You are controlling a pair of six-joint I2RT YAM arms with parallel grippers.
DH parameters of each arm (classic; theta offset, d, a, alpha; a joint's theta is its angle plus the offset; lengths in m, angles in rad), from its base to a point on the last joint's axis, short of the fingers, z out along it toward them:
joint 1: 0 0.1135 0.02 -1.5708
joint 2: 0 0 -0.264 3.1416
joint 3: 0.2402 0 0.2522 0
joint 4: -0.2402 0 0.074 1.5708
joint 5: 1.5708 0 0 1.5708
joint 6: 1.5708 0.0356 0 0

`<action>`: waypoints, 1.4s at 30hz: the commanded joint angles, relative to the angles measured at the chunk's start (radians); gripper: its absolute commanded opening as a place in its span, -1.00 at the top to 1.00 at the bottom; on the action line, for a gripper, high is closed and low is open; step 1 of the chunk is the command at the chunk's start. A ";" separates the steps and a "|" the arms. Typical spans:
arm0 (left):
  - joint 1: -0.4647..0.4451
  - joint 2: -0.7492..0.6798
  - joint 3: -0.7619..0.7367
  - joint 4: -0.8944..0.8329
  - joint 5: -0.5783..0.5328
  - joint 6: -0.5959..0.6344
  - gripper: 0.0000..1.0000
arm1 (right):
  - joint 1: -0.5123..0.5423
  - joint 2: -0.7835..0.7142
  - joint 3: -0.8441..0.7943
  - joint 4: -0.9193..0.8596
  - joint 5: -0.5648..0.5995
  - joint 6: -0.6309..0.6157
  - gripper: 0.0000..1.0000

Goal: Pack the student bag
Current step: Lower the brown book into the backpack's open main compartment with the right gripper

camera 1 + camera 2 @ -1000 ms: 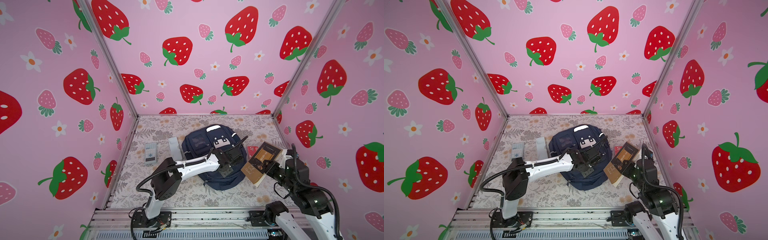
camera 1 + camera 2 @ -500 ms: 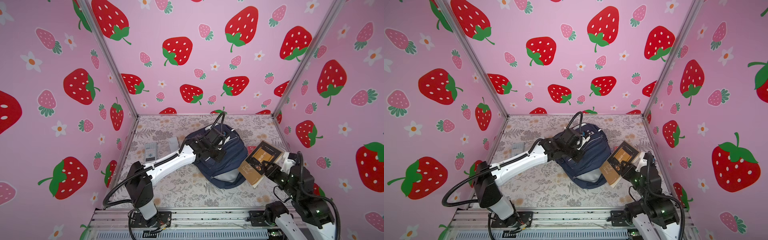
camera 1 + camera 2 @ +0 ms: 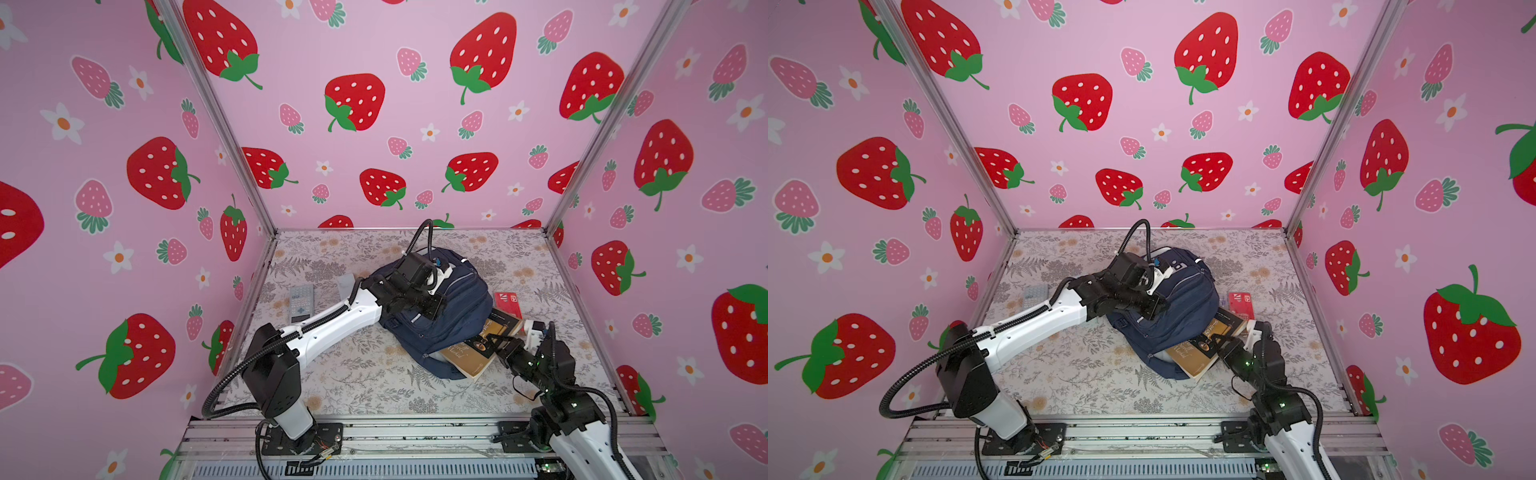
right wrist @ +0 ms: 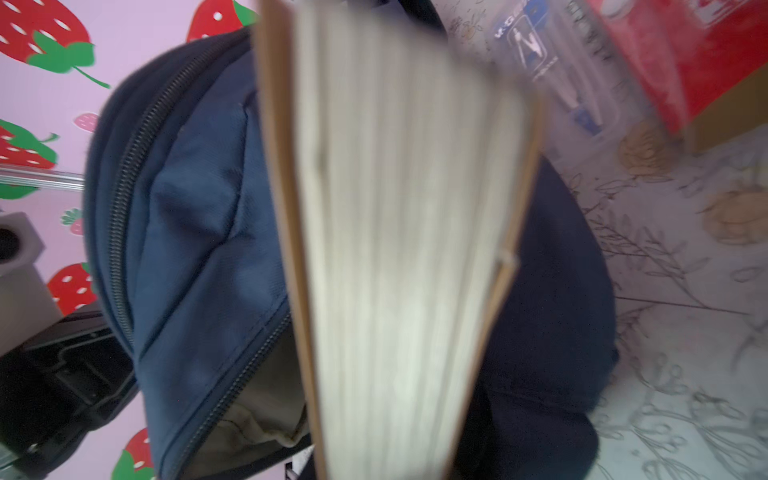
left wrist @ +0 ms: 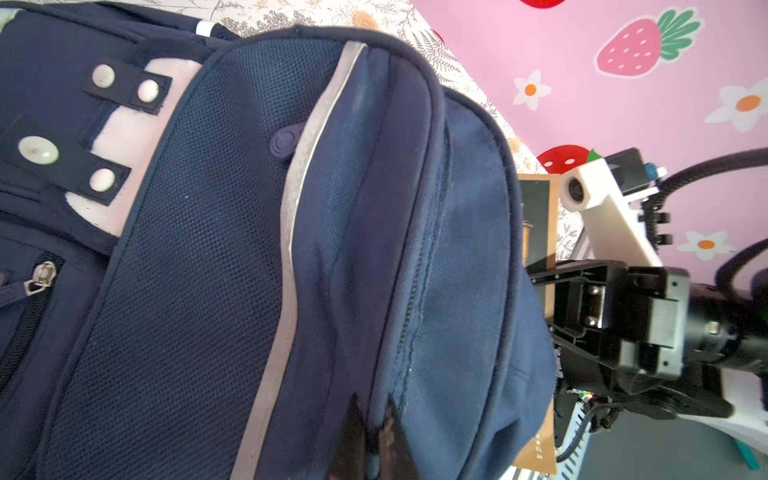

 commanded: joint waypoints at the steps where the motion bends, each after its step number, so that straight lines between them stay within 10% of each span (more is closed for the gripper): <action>1: 0.000 -0.032 0.036 0.129 0.107 -0.018 1.00 | 0.004 -0.004 -0.044 0.285 -0.046 0.129 1.00; 30: 0.002 0.018 0.051 0.073 0.195 0.036 1.00 | 0.306 1.004 0.110 1.135 0.350 0.079 0.97; 35: 0.004 0.013 0.043 0.067 0.170 0.048 1.00 | 0.314 1.018 0.083 1.097 0.393 0.068 0.11; 42: 0.019 0.011 0.028 0.065 0.143 0.046 1.00 | 0.303 0.751 0.071 0.610 0.432 0.019 -0.31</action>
